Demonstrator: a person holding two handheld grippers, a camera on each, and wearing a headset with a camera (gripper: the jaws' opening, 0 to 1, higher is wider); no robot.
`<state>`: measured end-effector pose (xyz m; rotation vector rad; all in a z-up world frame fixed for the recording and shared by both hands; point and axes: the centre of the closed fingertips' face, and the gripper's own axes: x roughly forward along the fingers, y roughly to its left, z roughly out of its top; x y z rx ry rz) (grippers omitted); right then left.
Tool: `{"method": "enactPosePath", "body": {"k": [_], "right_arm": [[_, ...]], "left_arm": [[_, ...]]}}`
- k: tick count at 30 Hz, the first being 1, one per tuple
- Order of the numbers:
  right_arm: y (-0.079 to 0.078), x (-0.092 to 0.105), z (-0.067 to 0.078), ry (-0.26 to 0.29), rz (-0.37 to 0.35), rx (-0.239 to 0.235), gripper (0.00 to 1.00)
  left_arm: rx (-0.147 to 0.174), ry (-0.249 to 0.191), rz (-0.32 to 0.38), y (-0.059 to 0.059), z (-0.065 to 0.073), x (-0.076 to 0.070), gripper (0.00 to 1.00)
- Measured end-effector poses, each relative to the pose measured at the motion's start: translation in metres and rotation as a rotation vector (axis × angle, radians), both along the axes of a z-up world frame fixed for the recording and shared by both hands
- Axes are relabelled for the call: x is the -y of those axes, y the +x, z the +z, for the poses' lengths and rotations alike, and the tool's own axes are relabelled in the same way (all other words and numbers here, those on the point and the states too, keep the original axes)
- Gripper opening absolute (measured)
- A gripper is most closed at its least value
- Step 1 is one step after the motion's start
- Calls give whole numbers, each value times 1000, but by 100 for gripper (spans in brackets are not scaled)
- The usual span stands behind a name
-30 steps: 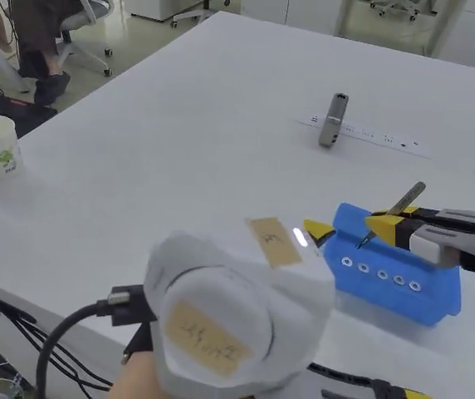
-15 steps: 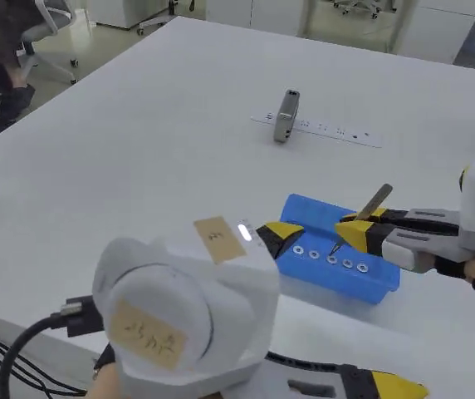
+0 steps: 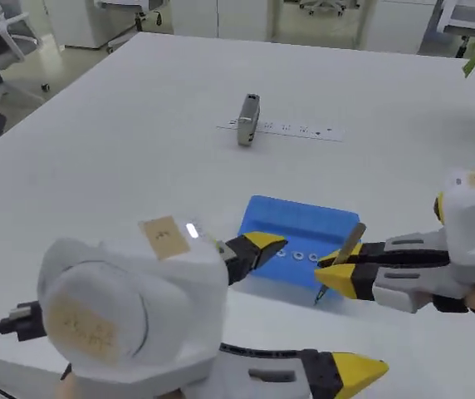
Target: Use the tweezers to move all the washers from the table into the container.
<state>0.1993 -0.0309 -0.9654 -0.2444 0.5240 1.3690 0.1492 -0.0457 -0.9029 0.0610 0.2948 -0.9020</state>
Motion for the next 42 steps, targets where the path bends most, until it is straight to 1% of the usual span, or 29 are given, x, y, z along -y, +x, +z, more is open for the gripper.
{"method": "enactPosePath", "body": {"k": [3, 5, 6, 7, 9, 10, 12, 14, 16, 17, 18, 19, 20, 21, 23, 24, 25, 26, 27, 28, 29, 30, 31, 34, 35, 36, 37, 39, 42], "right_arm": [[-6, 7, -5, -14, 17, -8, 4], [-12, 13, -9, -22, 32, -20, 4], [-16, 17, -13, -38, 49, -23, 4], [-19, 20, -16, -52, 58, -18, 4], [-26, 26, -21, -78, 79, -11, 4], [-31, 29, -24, -86, 90, -14, 4], [-37, 32, -26, -90, 100, -26, 4], [-44, 36, -29, -92, 120, -40, 4], [-49, 39, -31, -102, 132, -42, 4], [-52, 40, -31, -108, 138, -40, 4], [-54, 41, -32, -111, 142, -39, 4], [-56, 41, -31, -114, 145, -35, 4], [-58, 41, -31, -115, 145, -32, 4], [-59, 41, -31, -117, 147, -25, 4], [-61, 41, -29, -110, 148, -14, 4], [-61, 41, -28, -104, 150, -8, 4], [-62, 41, -27, -104, 152, 0, 4], [-61, 41, -27, -110, 147, 20, 4], [-60, 41, -27, -114, 145, 39, 3], [-61, 42, -27, -122, 147, 47, 3], [-62, 42, -27, -122, 147, 52, 3], [-62, 42, -27, -124, 145, 56, 3], [-63, 42, -28, -129, 145, 65, 3], [-64, 44, -33, -172, 152, 100, 3], [-64, 44, -35, -184, 153, 110, 3], [-65, 45, -37, -195, 153, 113, 3], [-64, 45, -39, -208, 148, 119, 3], [-65, 46, -41, -222, 147, 125, 3], [-64, 47, -43, -242, 147, 137, 3]], "left_arm": [[-3, 2, -24, 0, 0, 5, 69], [-11, 5, -46, 0, -2, 9, 66], [-24, 7, -70, -2, -3, 12, 63], [-33, 8, -87, -3, -4, 14, 58], [-40, 16, -126, -4, -4, 20, 48], [-46, 22, -148, -5, -5, 23, 45], [-49, 29, -174, -6, -6, 27, 39], [-60, 38, -195, -5, -8, 30, 34], [-68, 44, -223, -7, -10, 34, 26], [-76, 52, -244, -7, -11, 36, 23], [-74, 63, -254, -7, -12, 37, 20], [-60, 107, -275, -7, -17, 38, 17], [-52, 134, -284, -6, -20, 38, 15], [-51, 157, -297, -6, -23, 40, 14], [-61, 157, -319, -7, -24, 44, 12], [-59, 153, -320, -6, -23, 45, 10], [-56, 153, -325, -5, -23, 45, 9], [-45, 157, -344, -6, -23, 46, 9], [-40, 170, -357, -5, -24, 47, 8], [-34, 183, -363, -4, -26, 47, 8], [-26, 207, -387, -5, -28, 47, 8], [-24, 217, -406, -6, -30, 48, 8], [-25, 215, -417, -6, -29, 50, 8], [-19, 213, -443, -5, -28, 53, 9], [-13, 219, -456, -6, -28, 54, 9], [-7, 233, -485, -7, -30, 54, 9], [-4, 242, -487, -6, -31, 55, 10], [-2, 267, -517, -8, -34, 55, 8], [1, 275, -541, -9, -34, 57, 6]]}}
